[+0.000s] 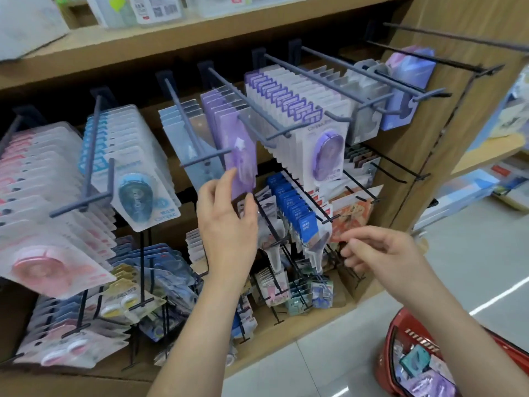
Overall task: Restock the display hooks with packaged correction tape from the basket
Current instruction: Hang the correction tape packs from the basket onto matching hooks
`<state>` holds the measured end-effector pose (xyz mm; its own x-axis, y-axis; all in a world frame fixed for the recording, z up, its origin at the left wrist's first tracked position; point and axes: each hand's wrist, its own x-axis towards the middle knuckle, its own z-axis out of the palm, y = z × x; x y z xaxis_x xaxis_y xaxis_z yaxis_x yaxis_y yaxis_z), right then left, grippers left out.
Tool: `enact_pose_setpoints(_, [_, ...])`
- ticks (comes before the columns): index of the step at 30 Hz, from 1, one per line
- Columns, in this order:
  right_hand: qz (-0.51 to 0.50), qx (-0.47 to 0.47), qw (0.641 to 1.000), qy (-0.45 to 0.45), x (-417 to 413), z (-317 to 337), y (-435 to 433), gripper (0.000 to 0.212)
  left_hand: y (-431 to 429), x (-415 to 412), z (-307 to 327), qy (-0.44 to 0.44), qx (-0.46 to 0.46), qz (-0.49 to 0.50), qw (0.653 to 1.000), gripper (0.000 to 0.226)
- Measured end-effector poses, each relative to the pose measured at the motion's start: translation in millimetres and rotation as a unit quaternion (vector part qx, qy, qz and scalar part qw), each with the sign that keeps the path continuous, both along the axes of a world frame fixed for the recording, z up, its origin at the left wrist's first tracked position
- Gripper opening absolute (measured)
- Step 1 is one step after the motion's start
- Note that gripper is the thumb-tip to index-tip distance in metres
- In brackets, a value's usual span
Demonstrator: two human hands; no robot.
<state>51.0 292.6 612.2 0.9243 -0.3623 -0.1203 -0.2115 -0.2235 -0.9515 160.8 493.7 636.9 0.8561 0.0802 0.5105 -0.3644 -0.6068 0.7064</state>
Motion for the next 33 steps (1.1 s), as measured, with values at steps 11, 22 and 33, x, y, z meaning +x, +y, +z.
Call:
enact_pose_setpoints(11, [-0.011, -0.157, 0.985, 0.076, -109.5, -36.2, -148.6, 0.026, -139.7, -108.9, -69.6, 0.084, 0.082, -0.313, 0.943, 0.026])
enact_pose_setpoints(22, [-0.099, -0.113, 0.932, 0.33, -292.1, -180.4, -340.2, 0.03, -347.2, -234.2, -220.2, 0.346, 0.199, -0.426, 0.812, 0.024])
enact_pose_setpoints(33, [-0.355, 0.192, 0.826, 0.394, -330.6, -553.5, -385.0, 0.04, -460.9, -246.7, -576.5, 0.52, 0.337, -0.407, 0.671, 0.038])
